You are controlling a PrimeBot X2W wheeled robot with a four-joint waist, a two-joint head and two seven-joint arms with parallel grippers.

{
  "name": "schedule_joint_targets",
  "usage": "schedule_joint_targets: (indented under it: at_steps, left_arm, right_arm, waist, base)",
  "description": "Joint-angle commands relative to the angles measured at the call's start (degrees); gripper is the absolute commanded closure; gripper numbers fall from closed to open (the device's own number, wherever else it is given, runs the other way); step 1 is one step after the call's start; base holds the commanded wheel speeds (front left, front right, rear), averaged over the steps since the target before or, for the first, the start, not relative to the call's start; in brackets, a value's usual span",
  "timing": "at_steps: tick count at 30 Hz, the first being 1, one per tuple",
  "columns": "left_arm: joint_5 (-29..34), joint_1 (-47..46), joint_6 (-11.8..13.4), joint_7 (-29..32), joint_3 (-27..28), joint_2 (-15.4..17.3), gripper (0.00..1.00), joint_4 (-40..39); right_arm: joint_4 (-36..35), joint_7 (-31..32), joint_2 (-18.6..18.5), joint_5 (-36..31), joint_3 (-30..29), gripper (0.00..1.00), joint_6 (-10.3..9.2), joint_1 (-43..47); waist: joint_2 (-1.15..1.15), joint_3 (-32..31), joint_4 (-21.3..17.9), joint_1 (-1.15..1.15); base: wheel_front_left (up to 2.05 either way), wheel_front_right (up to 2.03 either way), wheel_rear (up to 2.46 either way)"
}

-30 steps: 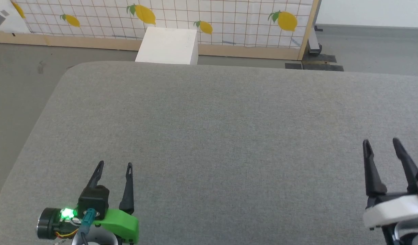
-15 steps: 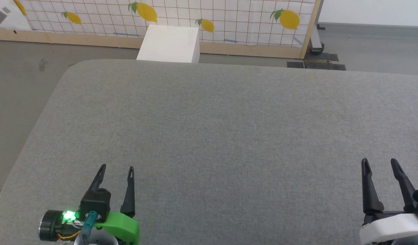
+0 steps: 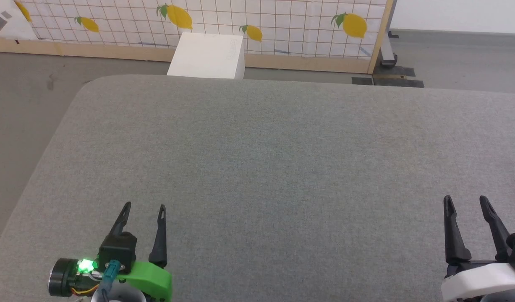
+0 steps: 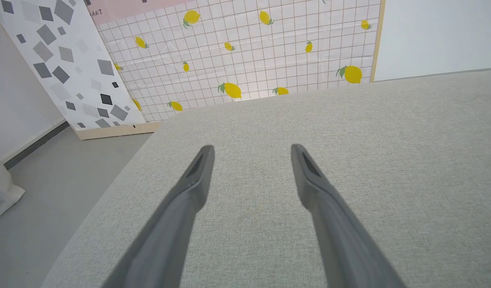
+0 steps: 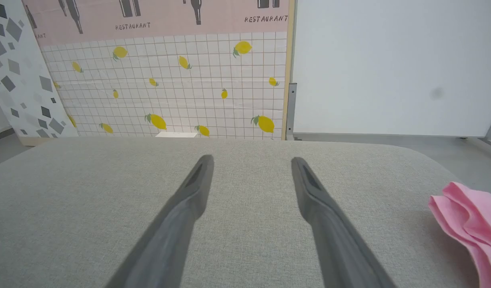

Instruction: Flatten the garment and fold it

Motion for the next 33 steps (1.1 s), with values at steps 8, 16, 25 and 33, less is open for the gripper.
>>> schedule_joint_targets:
  at_steps: [8,16,25,33]
  left_arm:
    - [-1.08,0.02,-0.48,0.15,0.34,-0.15,1.0,-0.35]
    - [0.57,0.3,-1.81,1.01,2.29,-1.72,1.0,-0.59]
    - [2.46,0.62,-3.34,1.99,4.51,-3.52,1.0,-0.87]
    - [4.11,0.9,-4.67,2.85,6.45,-5.09,1.0,-1.11]
  right_arm:
    - [0.08,0.02,0.09,0.04,-0.02,1.0,0.01,-0.03]
    - [0.34,0.45,0.15,-0.37,0.58,1.0,0.0,-0.49]
    - [0.63,0.94,0.22,-0.84,1.25,1.0,0.0,-1.02]
    - [0.89,1.37,0.29,-1.25,1.85,1.0,-0.01,-1.48]
  waist:
    - [0.0,-0.03,-0.03,0.0]
    - [0.0,-0.05,-0.19,0.0]
    - [0.0,-0.08,-0.37,0.0]
    - [0.0,-0.11,-0.53,0.0]
  base:
    - [0.0,0.0,0.0]
    - [0.0,0.0,0.0]
    - [0.0,0.0,0.0]
    - [0.0,0.0,0.0]
